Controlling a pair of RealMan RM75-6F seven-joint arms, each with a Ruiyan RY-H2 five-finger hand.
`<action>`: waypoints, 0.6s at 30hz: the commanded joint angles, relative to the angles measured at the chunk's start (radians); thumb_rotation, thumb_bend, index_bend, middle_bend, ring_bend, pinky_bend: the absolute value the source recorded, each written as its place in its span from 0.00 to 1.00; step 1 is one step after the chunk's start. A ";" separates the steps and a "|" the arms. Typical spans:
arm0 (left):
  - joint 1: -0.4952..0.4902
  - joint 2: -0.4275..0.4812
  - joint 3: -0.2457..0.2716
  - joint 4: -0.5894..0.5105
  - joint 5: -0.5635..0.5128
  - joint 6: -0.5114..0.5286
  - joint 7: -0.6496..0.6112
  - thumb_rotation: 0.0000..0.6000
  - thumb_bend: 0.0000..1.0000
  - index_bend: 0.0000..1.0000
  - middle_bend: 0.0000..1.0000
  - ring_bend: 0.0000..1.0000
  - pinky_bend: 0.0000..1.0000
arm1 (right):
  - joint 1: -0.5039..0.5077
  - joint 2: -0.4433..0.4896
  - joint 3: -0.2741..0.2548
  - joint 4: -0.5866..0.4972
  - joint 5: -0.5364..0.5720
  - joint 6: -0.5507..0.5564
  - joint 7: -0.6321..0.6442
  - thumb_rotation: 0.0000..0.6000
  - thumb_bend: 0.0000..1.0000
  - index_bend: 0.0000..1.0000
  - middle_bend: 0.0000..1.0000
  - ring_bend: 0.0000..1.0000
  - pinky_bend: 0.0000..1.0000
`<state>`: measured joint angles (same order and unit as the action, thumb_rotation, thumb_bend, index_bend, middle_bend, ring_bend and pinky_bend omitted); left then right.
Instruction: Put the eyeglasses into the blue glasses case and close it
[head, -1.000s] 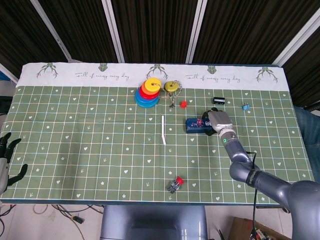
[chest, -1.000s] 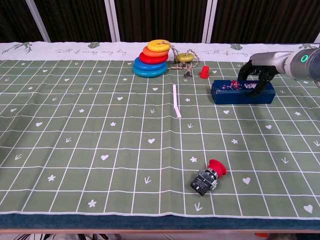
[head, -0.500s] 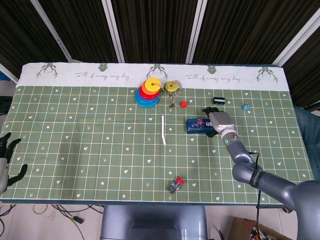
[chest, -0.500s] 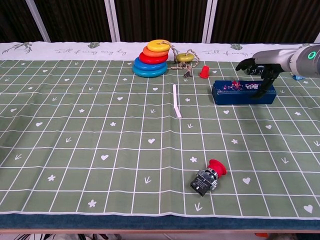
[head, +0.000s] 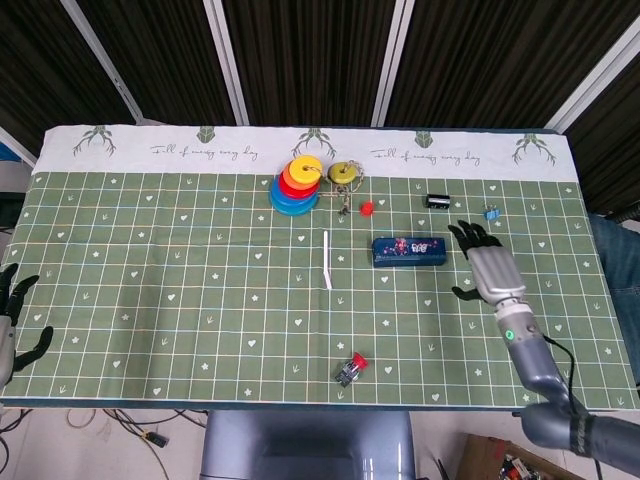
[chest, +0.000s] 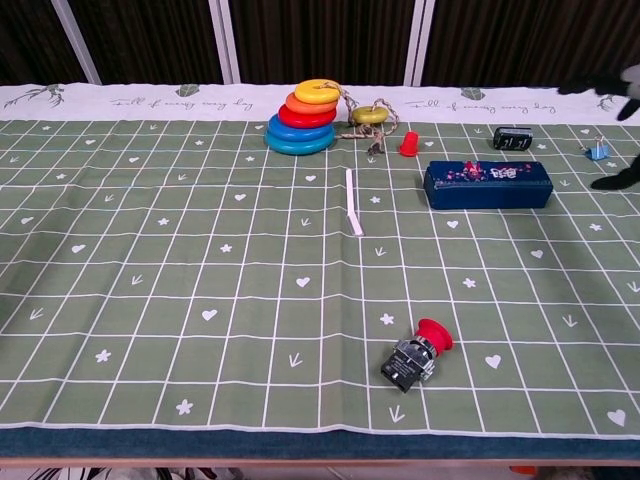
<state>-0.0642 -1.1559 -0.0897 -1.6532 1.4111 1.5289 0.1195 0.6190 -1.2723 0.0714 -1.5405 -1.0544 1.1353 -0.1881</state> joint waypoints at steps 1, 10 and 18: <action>0.000 -0.001 0.001 0.000 0.004 0.002 0.002 1.00 0.32 0.14 0.00 0.00 0.00 | -0.171 0.087 -0.098 -0.118 -0.183 0.216 0.046 1.00 0.26 0.07 0.04 0.04 0.20; 0.002 0.000 0.003 0.008 0.025 0.017 0.002 1.00 0.31 0.14 0.00 0.00 0.00 | -0.392 0.058 -0.180 -0.110 -0.337 0.493 0.017 1.00 0.26 0.07 0.04 0.04 0.20; 0.001 0.006 0.003 0.010 0.028 0.014 -0.004 1.00 0.32 0.14 0.00 0.00 0.00 | -0.443 0.028 -0.163 -0.088 -0.374 0.540 -0.028 1.00 0.26 0.07 0.04 0.04 0.20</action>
<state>-0.0636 -1.1502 -0.0865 -1.6428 1.4388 1.5424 0.1149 0.1789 -1.2422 -0.0936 -1.6308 -1.4273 1.6740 -0.2155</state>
